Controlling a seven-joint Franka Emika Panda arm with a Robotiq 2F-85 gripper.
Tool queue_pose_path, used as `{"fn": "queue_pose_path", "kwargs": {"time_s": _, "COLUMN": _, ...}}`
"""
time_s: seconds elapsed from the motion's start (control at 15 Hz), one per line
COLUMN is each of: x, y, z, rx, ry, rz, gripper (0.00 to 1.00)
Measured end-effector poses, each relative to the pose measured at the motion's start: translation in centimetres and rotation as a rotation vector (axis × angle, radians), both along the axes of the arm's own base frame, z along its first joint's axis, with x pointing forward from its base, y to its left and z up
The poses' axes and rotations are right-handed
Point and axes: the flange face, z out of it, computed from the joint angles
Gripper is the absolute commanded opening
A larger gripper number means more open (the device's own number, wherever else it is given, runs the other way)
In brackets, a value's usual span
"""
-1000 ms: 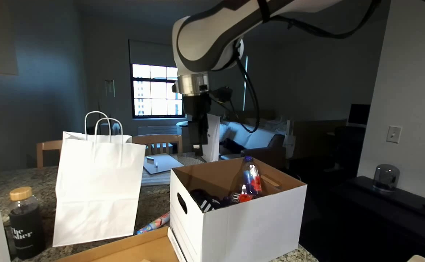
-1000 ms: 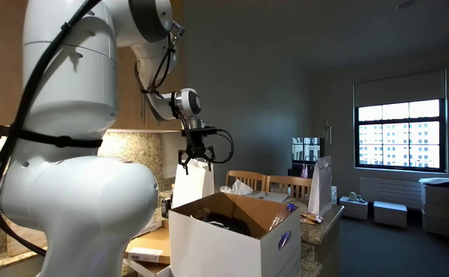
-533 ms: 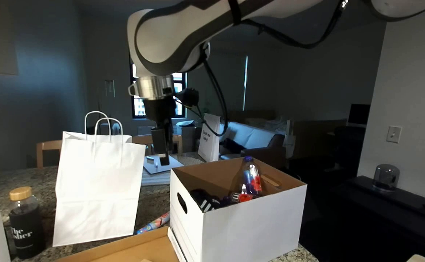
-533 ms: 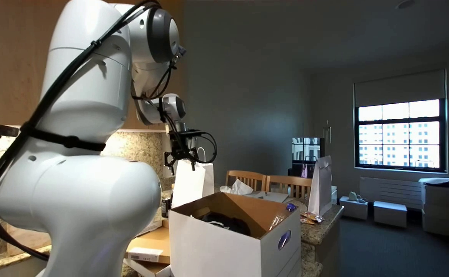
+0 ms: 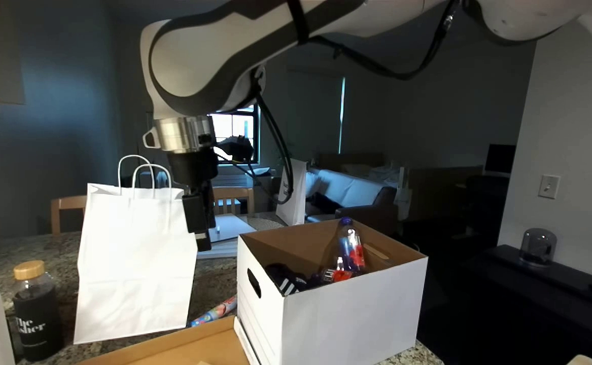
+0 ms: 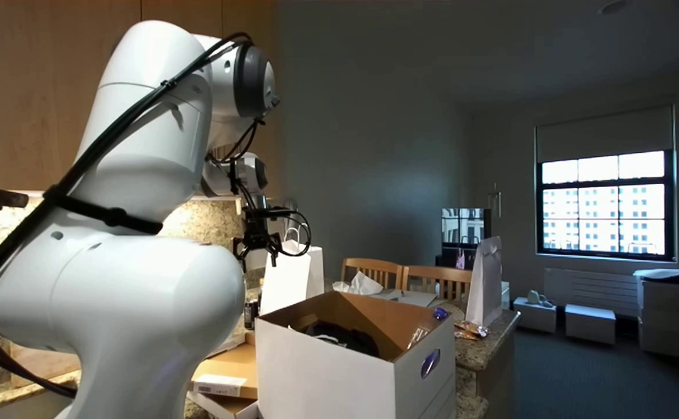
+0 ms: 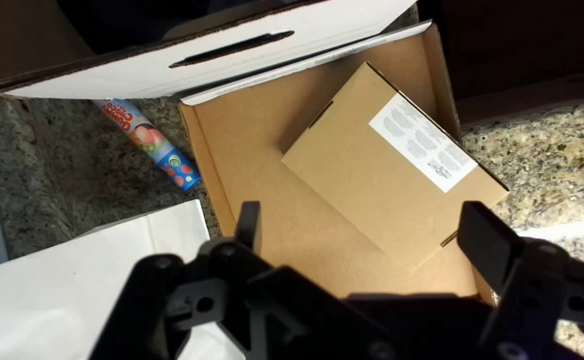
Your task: Put the water bottle and the cardboard box into the bigger box
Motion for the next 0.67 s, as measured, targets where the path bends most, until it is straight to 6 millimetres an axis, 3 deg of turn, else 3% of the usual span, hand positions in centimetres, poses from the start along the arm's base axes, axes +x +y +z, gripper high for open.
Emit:
{"fn": "queue_pose_path", "kwargs": {"time_s": 0.4, "x": 0.0, "y": 0.1, "z": -0.2, "rx": -0.012, "ry": -0.006, "rz": 0.005, "gripper": 1.0}}
{"fn": "queue_pose_path", "kwargs": {"time_s": 0.53, "x": -0.4, "y": 1.0, "z": -2.0, "rx": -0.045, "ry": 0.004, "rz": 0.023, "gripper": 1.0}}
{"fn": "queue_pose_path", "kwargs": {"time_s": 0.67, "x": -1.5, "y": 2.7, "z": -5.2, "rx": -0.086, "ry": 0.018, "rz": 0.04, "gripper": 1.0}}
